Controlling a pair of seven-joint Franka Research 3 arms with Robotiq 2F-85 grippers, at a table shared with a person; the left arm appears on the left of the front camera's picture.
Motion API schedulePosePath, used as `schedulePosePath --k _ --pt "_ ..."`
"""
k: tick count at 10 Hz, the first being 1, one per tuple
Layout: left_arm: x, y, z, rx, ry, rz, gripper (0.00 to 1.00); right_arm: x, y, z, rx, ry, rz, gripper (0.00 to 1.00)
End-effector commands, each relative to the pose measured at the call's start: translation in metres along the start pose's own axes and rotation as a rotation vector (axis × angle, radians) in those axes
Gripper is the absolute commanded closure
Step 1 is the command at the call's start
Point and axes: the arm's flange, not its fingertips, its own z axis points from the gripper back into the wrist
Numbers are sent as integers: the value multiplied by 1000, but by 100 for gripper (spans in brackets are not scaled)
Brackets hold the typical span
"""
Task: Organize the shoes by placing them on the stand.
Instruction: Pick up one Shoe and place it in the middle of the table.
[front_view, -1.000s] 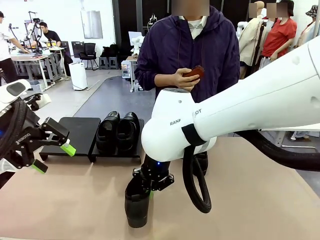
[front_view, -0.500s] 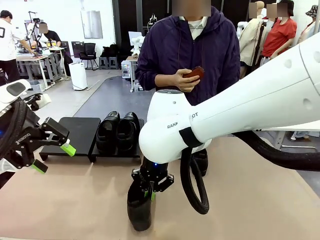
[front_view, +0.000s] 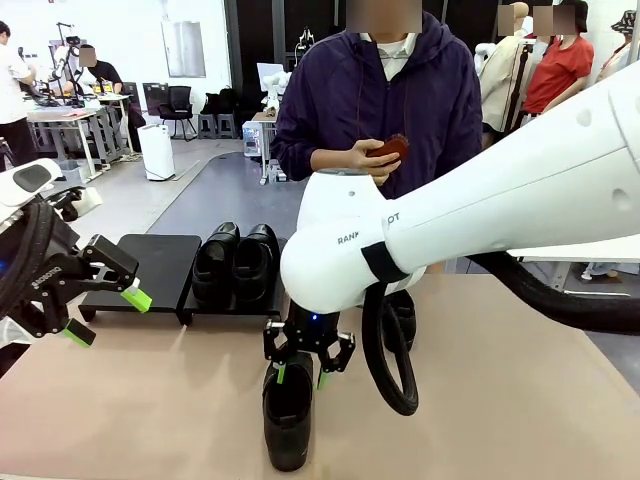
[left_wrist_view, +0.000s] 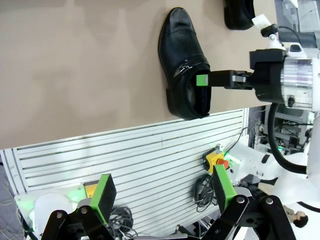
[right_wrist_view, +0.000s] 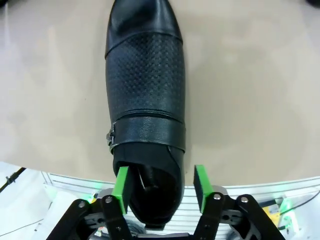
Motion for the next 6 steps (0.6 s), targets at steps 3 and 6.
schedulePosePath --k 3,6 --pt "-2 3 -1 -11 3 -4 0 5 -67 89 6 66 185 0" --pt "-2 3 -1 -11 3 -4 0 59 -177 185 -5 119 331 0"
